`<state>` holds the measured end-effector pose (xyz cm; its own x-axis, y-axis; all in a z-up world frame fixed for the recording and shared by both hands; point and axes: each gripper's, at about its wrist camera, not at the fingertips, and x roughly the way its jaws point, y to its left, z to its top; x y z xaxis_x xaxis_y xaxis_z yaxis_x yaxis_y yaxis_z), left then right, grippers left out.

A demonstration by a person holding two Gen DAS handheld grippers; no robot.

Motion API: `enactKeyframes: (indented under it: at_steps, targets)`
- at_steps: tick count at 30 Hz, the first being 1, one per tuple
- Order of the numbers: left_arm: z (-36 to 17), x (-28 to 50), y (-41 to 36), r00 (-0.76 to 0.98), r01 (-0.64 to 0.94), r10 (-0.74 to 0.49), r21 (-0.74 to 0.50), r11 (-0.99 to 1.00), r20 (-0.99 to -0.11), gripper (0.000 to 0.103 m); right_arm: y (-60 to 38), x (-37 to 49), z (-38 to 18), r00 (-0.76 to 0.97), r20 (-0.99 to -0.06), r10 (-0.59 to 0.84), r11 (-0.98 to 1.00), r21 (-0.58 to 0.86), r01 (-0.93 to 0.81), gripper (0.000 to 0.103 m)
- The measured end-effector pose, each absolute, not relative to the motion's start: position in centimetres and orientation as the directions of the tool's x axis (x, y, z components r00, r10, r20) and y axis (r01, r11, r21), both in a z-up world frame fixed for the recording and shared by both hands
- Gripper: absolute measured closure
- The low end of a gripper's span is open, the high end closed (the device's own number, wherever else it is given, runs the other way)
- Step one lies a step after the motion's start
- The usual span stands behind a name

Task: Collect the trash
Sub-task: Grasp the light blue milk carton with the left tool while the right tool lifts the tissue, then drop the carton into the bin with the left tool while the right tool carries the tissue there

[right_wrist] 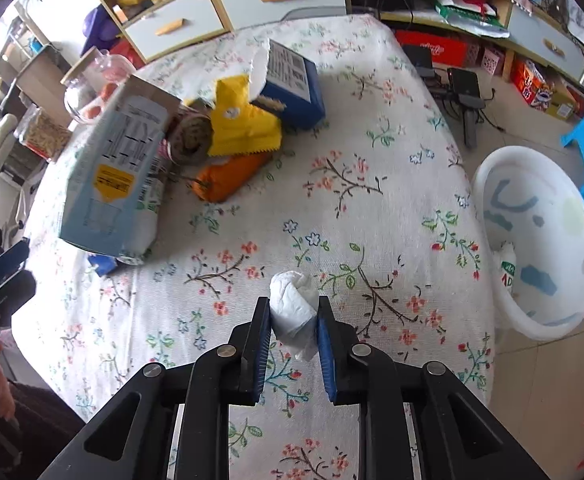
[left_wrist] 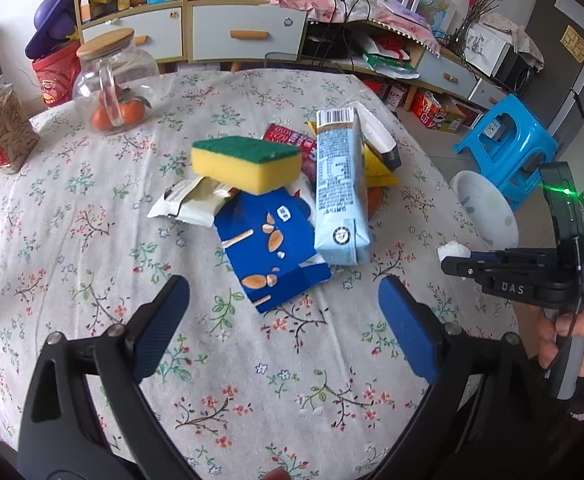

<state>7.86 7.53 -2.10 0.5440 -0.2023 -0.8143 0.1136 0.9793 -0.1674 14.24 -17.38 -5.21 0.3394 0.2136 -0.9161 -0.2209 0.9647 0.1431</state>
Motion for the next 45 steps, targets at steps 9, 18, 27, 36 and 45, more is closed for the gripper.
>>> enactKeyframes:
  at_steps: [9, 18, 27, 36, 45]
  targets:
    - [-2.9, 9.5, 5.6, 0.545, 0.144, -0.241, -0.194, 0.970, -0.803, 0.029, -18.8, 13.1, -4.5, 0.376, -0.903, 0.209, 0.972, 0.148, -0.185, 0.081]
    - [-3.7, 11.7, 4.1, 0.545, 0.140, -0.235, -0.189, 0.972, -0.805, 0.044, -20.0, 12.4, -3.7, 0.388, -0.896, 0.215, 0.972, 0.161, -0.169, 0.081]
    - [-2.7, 11.1, 3.0, 0.581, 0.170, -0.253, -0.189, 0.967, -0.773, 0.065, -21.2, 12.1, -3.1, 0.405, -0.887, 0.224, 0.972, 0.174, -0.156, 0.081]
    - [-1.0, 9.2, 0.3, 0.587, 0.253, -0.317, -0.203, 0.946, -0.745, 0.066, -24.8, 11.6, -2.3, 0.439, -0.869, 0.226, 0.974, 0.202, -0.103, 0.081]
    - [-0.6, 9.1, -3.4, 0.560, 0.316, -0.365, -0.215, 0.924, -0.744, 0.066, -31.4, 11.0, -1.4, 0.487, -0.850, 0.200, 0.970, 0.243, 0.026, 0.081]
